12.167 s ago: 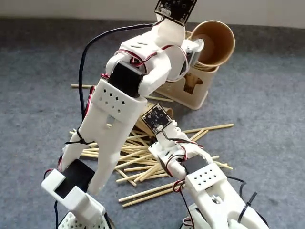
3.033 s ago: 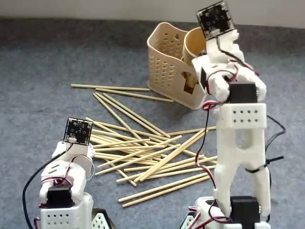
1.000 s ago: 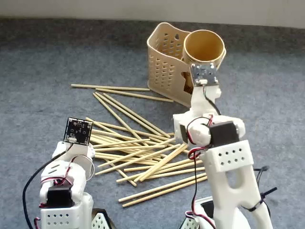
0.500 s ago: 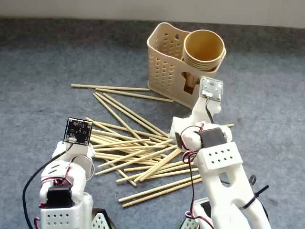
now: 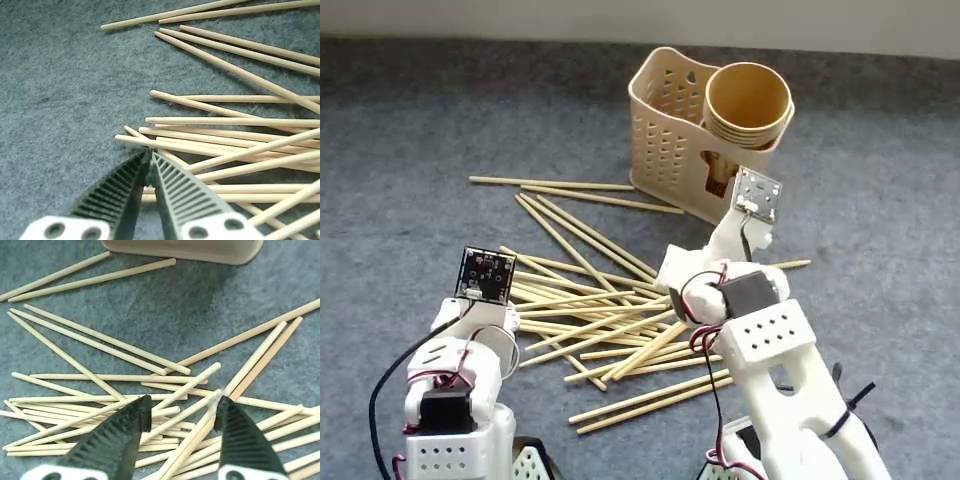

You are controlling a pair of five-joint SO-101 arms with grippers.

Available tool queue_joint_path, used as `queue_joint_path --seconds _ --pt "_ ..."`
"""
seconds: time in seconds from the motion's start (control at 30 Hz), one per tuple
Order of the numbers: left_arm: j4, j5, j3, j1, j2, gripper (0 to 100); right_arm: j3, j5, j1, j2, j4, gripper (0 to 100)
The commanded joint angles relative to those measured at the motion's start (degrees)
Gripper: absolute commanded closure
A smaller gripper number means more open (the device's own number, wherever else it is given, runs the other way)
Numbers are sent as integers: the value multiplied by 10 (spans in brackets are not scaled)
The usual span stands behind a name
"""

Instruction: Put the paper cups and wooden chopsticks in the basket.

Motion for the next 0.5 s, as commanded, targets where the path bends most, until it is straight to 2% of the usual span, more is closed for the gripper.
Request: queue_joint_path --seconds 0.0,0.47 --pt "-4 -5 -3 -6 -6 993 -16 -21 -7 46 -12 786" --pt "-2 -5 -3 -6 -6 993 -166 -59 -8 315 -11 786"
